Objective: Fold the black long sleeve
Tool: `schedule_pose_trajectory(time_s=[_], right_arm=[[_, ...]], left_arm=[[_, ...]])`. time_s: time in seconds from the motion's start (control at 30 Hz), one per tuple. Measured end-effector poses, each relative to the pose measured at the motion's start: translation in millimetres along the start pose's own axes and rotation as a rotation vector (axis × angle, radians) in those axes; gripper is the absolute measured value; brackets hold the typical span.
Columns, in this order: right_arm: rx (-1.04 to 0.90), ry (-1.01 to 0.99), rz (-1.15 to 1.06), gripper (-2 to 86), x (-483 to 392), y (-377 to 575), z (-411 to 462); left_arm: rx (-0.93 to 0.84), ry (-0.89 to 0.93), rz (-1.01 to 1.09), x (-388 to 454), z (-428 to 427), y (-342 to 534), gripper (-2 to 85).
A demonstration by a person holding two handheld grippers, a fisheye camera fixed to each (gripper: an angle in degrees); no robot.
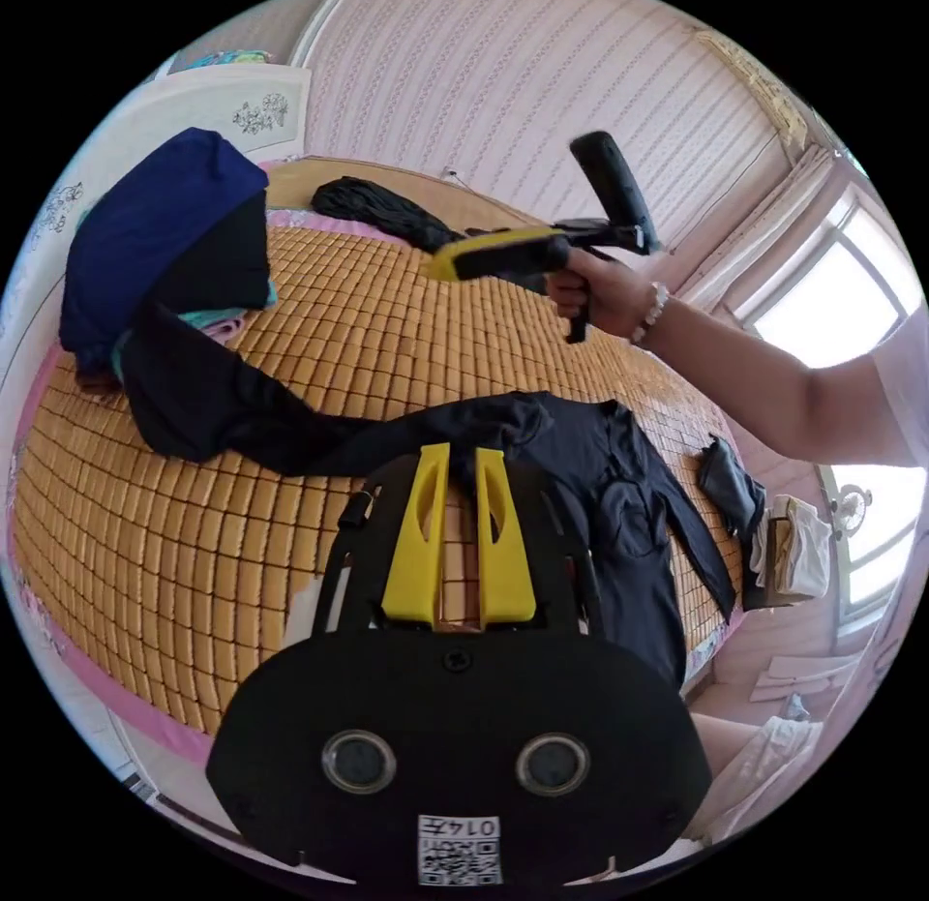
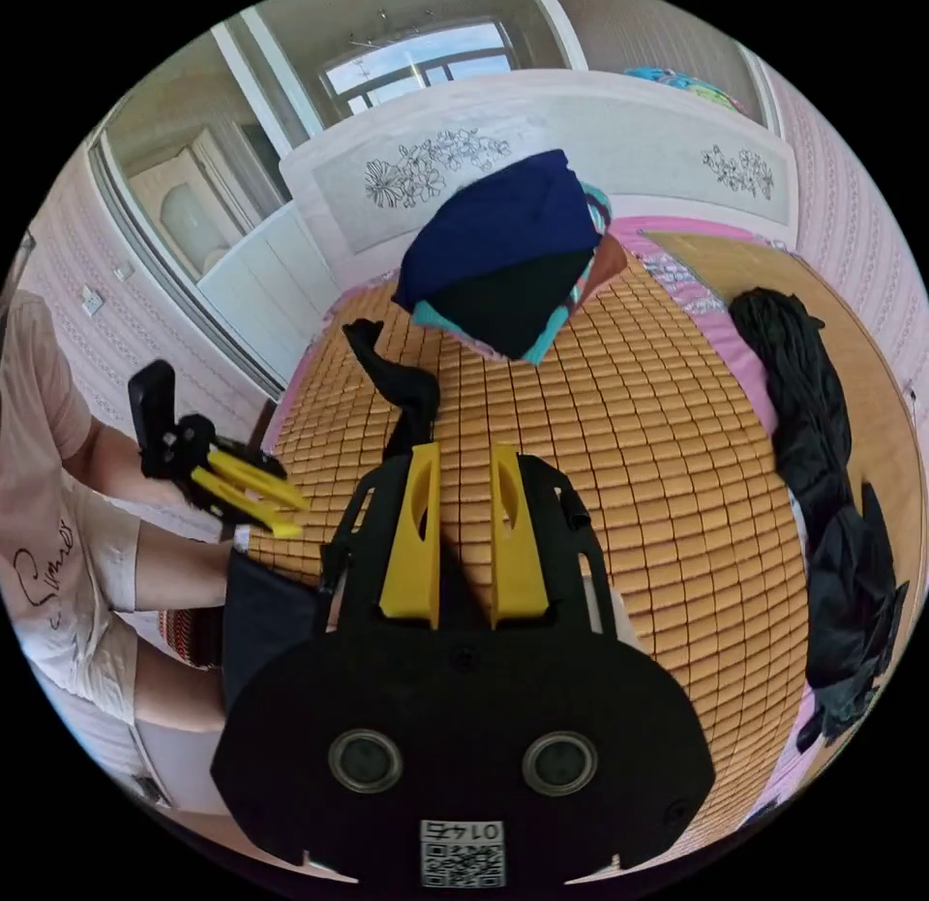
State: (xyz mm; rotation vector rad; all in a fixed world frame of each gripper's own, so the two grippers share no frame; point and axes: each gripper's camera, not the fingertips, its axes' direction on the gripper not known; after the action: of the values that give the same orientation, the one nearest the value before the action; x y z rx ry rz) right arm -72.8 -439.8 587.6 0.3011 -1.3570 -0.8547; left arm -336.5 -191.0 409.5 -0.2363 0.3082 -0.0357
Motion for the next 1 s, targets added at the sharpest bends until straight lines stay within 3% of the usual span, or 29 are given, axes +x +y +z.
schedule_pose_trajectory(time_s=[0.17, 0.27, 0.43, 0.47, 0.7, 0.8, 1.0], right_arm=[[-0.237, 0.087, 0.128, 10.5, 16.7, 83.9, 52.0], [-0.320, 0.092, 0.226, 9.1, 38.1, 114.2, 86.1], [-0.271, 0.087, 0.265, 3.3, 51.3, 130.0, 99.1], [-0.255, 0.102, 0.262, 2.4, 53.0, 131.8, 98.7], [-0.130, 0.165, 0.287, 0.8, 80.7, 139.8, 85.8], [-0.125, 0.135, 0.313, 0.8, 94.9, 144.7, 99.1], [-0.088, 0.086, 0.338, 0.9, 111.6, 146.1, 112.1]], left_arm=[[-0.058, -0.332, -0.054, -96.8, -26.0, 4.5, 5.5], [-0.092, -0.421, -0.091, -142.9, -22.2, -9.9, 8.0], [-0.301, -0.282, -0.245, -204.2, 23.9, -15.8, 6.6], [-0.235, -0.265, -0.248, -211.0, 17.7, -13.0, 4.4], [-0.221, -0.238, -0.209, -228.7, -55.6, 24.1, 0.4], [-0.230, -0.140, -0.233, -241.5, -102.7, 50.8, 0.1], [-0.209, 0.237, -0.533, -302.5, -144.9, 100.4, 0.0]])
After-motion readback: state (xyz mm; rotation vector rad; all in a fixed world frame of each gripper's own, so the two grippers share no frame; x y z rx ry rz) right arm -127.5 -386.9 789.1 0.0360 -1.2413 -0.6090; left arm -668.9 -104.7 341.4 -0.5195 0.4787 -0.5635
